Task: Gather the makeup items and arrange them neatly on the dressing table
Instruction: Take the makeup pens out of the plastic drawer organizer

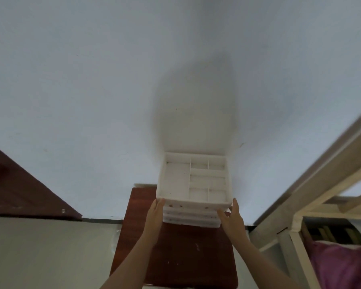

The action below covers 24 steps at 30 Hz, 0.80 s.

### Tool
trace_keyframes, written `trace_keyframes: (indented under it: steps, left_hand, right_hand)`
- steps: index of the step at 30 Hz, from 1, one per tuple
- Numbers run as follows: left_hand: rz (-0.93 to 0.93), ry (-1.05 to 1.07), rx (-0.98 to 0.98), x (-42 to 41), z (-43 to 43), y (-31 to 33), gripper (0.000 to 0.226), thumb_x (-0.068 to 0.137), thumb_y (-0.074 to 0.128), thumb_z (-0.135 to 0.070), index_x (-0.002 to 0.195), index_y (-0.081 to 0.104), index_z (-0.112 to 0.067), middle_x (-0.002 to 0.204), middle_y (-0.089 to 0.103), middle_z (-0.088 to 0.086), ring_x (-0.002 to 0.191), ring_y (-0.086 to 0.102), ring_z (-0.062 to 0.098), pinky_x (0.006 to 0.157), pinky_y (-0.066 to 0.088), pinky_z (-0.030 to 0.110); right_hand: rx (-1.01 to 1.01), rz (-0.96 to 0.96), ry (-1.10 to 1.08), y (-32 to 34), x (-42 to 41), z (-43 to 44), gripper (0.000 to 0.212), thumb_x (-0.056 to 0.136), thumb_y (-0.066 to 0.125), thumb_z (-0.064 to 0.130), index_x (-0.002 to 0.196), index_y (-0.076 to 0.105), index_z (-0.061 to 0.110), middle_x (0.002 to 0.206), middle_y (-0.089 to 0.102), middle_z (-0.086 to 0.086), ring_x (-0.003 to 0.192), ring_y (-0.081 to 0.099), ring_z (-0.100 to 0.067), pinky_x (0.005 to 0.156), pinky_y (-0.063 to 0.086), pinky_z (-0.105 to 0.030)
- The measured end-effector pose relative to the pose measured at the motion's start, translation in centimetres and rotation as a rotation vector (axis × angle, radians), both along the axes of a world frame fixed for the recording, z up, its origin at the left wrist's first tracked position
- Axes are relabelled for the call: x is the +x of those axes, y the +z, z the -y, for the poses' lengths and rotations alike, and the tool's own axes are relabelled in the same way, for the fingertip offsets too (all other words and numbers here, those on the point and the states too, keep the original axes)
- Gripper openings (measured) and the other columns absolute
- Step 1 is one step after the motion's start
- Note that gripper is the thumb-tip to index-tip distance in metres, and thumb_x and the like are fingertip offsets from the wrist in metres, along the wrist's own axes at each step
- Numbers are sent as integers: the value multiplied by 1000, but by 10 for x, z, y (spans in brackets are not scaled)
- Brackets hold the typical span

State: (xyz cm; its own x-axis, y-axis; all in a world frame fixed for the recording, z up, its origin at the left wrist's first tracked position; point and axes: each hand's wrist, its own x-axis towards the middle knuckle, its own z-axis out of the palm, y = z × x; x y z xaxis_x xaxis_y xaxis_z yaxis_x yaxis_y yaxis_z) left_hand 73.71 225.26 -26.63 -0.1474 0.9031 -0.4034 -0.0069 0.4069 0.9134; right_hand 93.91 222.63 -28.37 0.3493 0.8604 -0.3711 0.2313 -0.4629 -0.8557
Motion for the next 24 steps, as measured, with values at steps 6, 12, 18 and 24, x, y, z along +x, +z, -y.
trace_keyframes:
  steps: [6, 12, 18, 24]
  left_hand:
    - [-48, -27, 25, -2, 3, -5, 32, 98, 35, -15, 128, 45, -9, 114, 50, -1, 109, 44, 17, 88, 33, 25]
    - [-158, -95, -1, -19, 13, -25, 33, 96, 41, -17, 128, 47, -10, 124, 49, -2, 119, 44, 18, 94, 32, 25]
    - [-93, -55, 23, -30, 39, -36, 24, 93, 47, -12, 117, 49, -11, 112, 55, 1, 109, 48, 18, 94, 36, 30]
    - [-8, 4, 9, -29, 52, -43, 33, 94, 46, -16, 128, 43, -14, 121, 47, 1, 114, 42, 17, 103, 33, 36]
  right_hand:
    - [5, 0, -14, 1, -1, 9, 43, 88, 56, 16, 128, 42, 16, 127, 51, -8, 108, 56, -26, 90, 49, -37]
    - [87, -15, 41, 26, -2, 31, 21, 91, 51, 5, 101, 43, 20, 84, 49, 16, 73, 49, 0, 56, 45, -4]
    - [-19, 1, 15, 10, -1, 53, 35, 88, 56, 7, 122, 49, 6, 101, 54, -2, 93, 54, -17, 83, 44, -30]
    - [-45, 51, 0, -12, -1, 71, 48, 85, 56, 3, 131, 45, 9, 117, 50, -2, 113, 48, -19, 95, 38, -29]
